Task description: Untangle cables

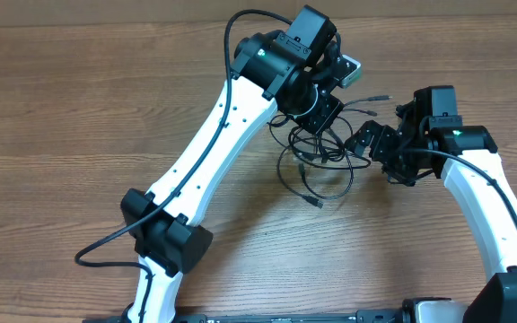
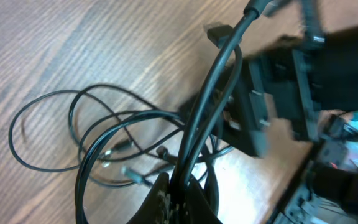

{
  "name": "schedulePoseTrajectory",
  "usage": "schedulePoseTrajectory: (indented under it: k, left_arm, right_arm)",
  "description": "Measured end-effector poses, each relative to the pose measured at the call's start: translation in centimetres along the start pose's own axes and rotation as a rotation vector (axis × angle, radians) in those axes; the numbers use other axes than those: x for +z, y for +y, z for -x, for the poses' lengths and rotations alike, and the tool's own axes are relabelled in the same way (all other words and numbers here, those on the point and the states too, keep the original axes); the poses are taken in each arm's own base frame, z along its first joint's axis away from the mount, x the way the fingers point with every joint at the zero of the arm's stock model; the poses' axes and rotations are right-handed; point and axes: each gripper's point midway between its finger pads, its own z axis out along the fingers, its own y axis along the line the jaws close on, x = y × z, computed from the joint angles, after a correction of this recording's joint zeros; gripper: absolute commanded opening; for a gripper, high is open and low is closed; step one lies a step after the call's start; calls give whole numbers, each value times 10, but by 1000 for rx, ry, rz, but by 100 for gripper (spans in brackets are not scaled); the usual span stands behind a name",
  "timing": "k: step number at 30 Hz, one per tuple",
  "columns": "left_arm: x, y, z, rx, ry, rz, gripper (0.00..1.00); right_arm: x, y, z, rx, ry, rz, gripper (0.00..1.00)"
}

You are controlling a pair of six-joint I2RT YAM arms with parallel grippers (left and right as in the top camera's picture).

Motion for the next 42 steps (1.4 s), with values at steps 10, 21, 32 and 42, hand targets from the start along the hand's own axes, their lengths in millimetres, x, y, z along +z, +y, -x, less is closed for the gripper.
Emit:
schedulePoseTrajectory:
  k: [10,21,32,42]
  left_arm:
    - [-44,29,5,-72,-93,-12,4]
    - [-71,56,3,-133,-141,7,4]
    - [-69,54,-7,-153,-102,2,4]
    - [-69,51,-9,-131,-94,-13,4]
  right_arm:
    - [3,8,-7,50,22,12,100]
    - [-12,81,6,-296,-27,396,100]
    - [-27,119,3,-404,-40,583,100]
    - [-35,131,8,-370,-46,645,100]
